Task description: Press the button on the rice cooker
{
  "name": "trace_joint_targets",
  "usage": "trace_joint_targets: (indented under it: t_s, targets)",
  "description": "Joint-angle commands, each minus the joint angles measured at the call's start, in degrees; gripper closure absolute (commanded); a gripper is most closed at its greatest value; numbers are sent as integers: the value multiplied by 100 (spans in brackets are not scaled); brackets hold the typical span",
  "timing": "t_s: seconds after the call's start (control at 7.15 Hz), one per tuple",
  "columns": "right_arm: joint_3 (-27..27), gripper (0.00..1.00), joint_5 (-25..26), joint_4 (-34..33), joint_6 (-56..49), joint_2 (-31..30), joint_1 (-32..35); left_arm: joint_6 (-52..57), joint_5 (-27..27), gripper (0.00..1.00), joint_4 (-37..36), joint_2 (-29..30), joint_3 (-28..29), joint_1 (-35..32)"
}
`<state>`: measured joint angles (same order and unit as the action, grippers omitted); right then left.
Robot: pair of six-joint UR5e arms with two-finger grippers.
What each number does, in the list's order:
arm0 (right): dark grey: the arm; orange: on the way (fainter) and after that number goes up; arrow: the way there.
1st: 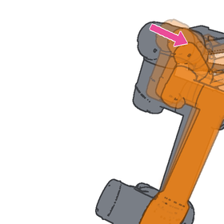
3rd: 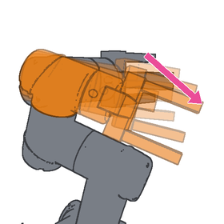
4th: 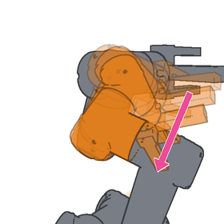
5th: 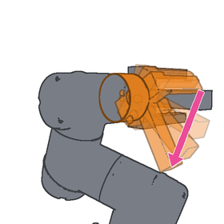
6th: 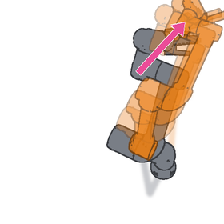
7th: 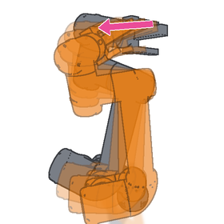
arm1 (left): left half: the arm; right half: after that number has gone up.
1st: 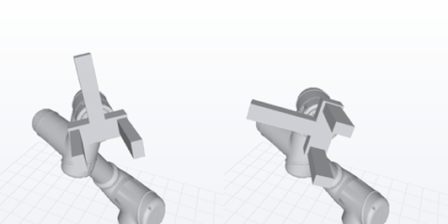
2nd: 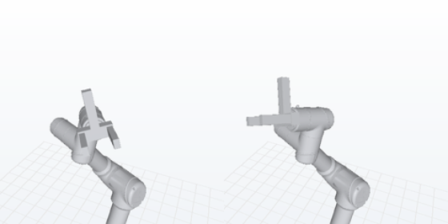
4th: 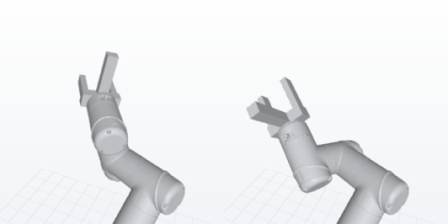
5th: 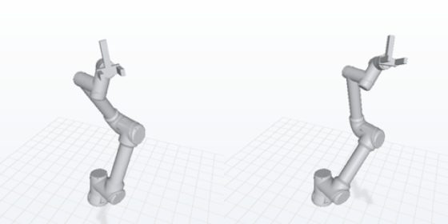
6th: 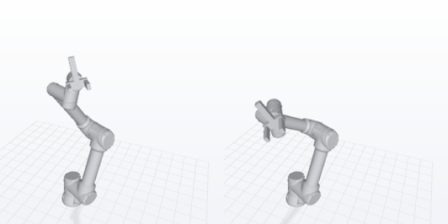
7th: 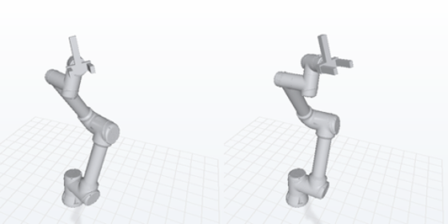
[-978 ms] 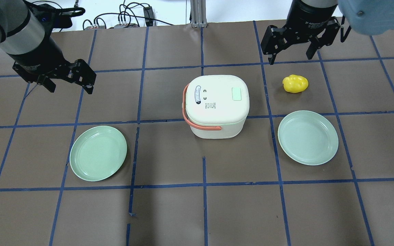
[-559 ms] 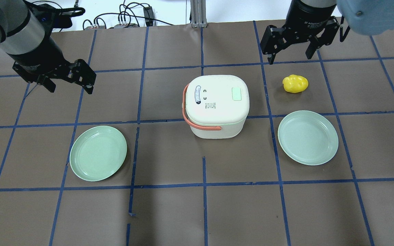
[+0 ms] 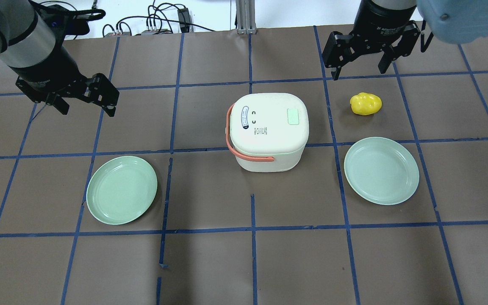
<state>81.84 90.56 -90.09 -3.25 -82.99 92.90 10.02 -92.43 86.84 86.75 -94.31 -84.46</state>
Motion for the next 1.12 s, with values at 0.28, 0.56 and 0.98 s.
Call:
trace_joint_targets:
  t_s: [0.28,0.56,0.98]
  targets:
    - [-1,0,-3,-8,0,-7,0,0,-3,0,0,0,0,0]
    - [-1,0,6,-8,0,-7,0,0,-3,0,0,0,0,0]
    - [-28,0,41,-8,78,-41,0,0,-3,0,0,0,0,0]
